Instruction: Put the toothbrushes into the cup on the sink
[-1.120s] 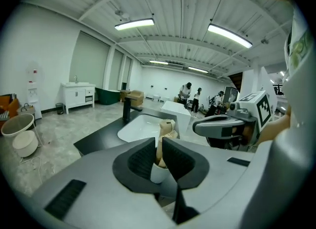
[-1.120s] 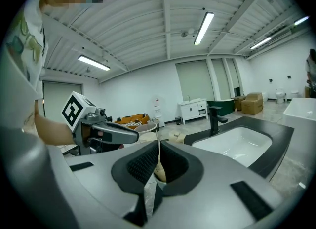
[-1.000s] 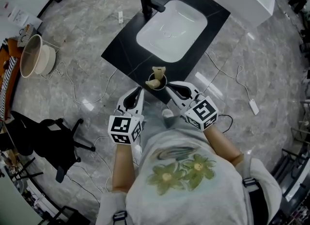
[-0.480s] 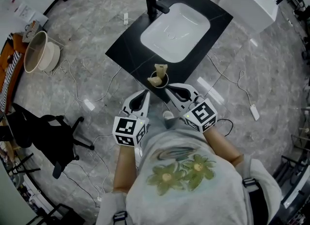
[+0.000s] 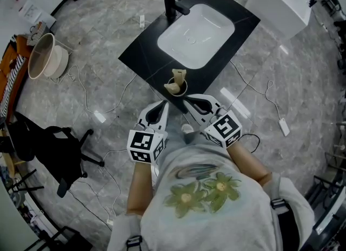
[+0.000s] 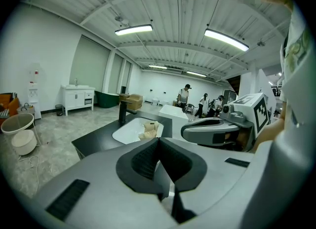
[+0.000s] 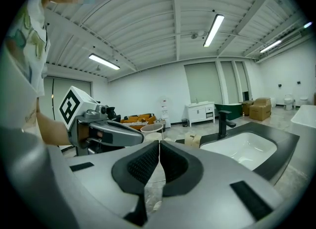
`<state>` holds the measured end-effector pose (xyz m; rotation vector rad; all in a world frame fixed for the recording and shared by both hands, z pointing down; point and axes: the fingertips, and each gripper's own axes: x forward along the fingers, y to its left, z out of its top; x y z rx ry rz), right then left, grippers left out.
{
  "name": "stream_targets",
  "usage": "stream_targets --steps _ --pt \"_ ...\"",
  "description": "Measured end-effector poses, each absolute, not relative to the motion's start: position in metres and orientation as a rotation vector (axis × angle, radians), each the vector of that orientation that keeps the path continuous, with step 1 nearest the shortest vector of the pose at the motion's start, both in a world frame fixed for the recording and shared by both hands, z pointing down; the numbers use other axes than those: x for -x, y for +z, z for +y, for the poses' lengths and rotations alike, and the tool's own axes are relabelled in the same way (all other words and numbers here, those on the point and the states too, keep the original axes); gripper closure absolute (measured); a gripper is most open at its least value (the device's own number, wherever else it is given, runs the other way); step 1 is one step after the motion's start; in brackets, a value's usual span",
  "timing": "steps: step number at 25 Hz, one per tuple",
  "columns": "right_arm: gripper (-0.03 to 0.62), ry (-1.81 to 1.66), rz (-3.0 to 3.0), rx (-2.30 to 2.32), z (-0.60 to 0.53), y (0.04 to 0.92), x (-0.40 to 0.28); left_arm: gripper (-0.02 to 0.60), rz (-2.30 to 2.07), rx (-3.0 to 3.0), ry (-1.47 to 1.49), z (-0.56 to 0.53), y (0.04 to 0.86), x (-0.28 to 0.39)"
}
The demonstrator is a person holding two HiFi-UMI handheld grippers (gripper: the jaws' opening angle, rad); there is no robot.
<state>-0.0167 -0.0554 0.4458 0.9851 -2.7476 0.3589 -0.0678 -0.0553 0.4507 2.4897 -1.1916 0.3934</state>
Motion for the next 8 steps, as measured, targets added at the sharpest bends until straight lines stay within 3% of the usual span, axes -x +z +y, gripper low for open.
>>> stream_targets --steps 8 --pt "0.549 0.362 -2.744 -0.989 -0.0479 0.4468 0.0124 0.563 -1.188 -2.494 0.386 -0.0495 0.4491 0.0616"
